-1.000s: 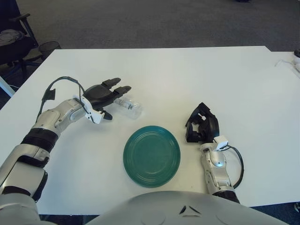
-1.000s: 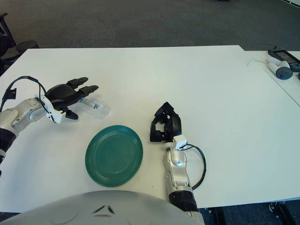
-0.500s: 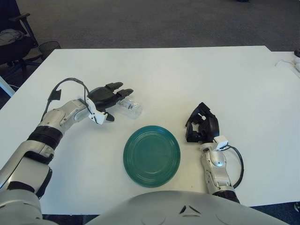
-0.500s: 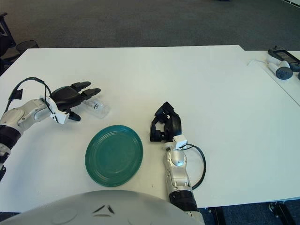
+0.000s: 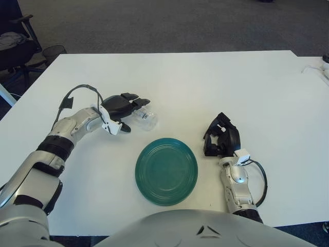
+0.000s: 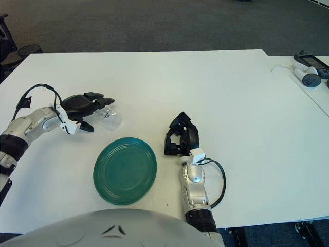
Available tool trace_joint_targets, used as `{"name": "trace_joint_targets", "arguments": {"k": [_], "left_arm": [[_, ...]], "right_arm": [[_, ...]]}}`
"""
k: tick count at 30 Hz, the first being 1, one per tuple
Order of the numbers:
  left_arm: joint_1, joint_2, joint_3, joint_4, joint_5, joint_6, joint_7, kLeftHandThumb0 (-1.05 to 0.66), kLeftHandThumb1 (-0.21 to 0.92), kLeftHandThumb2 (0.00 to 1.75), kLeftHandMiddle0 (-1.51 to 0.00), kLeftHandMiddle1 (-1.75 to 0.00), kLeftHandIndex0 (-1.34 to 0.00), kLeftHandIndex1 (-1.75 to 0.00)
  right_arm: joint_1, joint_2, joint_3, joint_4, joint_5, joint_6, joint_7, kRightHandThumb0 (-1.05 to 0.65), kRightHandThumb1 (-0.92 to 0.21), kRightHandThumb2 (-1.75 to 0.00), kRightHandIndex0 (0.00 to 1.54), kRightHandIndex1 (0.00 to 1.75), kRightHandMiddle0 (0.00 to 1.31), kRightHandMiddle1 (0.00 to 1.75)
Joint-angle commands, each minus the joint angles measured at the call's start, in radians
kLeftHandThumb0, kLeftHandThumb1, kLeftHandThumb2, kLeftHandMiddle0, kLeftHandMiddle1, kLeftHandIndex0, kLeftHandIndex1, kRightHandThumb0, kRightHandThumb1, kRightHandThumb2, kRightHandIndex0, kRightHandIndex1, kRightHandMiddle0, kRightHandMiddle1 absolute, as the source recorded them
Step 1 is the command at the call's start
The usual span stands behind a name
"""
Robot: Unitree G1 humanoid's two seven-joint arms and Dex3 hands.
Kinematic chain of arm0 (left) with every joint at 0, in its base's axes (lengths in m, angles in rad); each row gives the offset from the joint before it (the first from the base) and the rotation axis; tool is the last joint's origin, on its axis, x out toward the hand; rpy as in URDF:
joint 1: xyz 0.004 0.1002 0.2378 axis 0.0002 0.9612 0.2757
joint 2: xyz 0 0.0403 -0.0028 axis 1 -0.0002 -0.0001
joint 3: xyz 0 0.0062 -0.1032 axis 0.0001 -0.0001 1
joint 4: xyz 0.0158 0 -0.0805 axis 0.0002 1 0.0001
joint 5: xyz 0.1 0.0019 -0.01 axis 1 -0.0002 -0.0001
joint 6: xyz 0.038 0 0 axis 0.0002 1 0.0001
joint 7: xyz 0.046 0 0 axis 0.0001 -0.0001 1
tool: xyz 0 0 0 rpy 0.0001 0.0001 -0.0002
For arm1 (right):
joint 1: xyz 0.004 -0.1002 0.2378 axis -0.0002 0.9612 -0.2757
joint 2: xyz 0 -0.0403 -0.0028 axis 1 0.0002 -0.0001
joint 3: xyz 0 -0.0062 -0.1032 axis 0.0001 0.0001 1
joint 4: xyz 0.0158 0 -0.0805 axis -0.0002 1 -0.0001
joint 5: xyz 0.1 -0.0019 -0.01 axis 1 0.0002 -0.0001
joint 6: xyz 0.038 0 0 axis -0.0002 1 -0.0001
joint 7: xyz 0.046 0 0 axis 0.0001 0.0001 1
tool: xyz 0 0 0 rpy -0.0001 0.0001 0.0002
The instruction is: Put the bottle into the plate.
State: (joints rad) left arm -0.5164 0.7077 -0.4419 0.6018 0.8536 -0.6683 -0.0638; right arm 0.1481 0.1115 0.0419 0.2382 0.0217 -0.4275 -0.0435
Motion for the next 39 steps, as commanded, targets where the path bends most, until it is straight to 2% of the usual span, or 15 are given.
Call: {"name": "trace_joint_targets", "arguments": {"k": [1, 4, 13, 24, 30, 39], "left_arm": [[-0.025, 0.002, -0.009, 0.01, -0.009, -0.006, -0.016, -0.95, 0.81, 0.24, -0.27, -0.56, 0.0, -0.45], [-0.026, -0.001, -0.009, -0.005, -0.014, -0.005, -0.027, -0.96, 0.82, 0.21, -0.25, -0.71, 0.0, -0.41], [-0.034, -0.01, -0.013, 0.014, -0.01, -0.029, 0.002, -0.98, 0.82, 0.2, -0.21, -0.91, 0.0, -0.27], [-0.045, -0.026, -0.026, 0.047, 0.007, -0.051, 0.061, -0.98, 0.83, 0.2, -0.18, -1.0, 0.0, -0.22], [-0.058, -0.034, -0.055, 0.07, 0.04, -0.056, 0.09, -0.98, 0.84, 0.2, -0.19, -1.05, 0.0, -0.29], [-0.028, -0.088, -0.147, 0.108, 0.149, -0.018, 0.227, -0.92, 0.83, 0.2, -0.29, -1.15, 0.0, -0.46]], "right_arm": [[0.073, 0.015, -0.008, 0.118, 0.011, 0.055, -0.003, 0.0, -0.01, -1.62, 0.89, 1.6, 0.61, 1.75], [0.072, 0.019, -0.007, 0.12, 0.013, 0.055, -0.002, 0.0, -0.01, -1.63, 0.89, 1.61, 0.61, 1.75], [0.069, 0.027, -0.01, 0.127, 0.012, 0.054, -0.015, 0.0, 0.0, -1.63, 0.89, 1.61, 0.62, 1.75], [0.069, 0.028, -0.002, 0.13, 0.002, 0.052, -0.027, 0.0, 0.0, -1.63, 0.9, 1.59, 0.62, 1.75], [0.073, 0.029, 0.003, 0.124, -0.001, 0.057, -0.036, 0.0, 0.0, -1.63, 0.91, 1.58, 0.62, 1.75], [0.077, 0.029, 0.008, 0.119, 0.0, 0.056, -0.04, 0.0, 0.01, -1.64, 0.92, 1.58, 0.63, 1.75]]}}
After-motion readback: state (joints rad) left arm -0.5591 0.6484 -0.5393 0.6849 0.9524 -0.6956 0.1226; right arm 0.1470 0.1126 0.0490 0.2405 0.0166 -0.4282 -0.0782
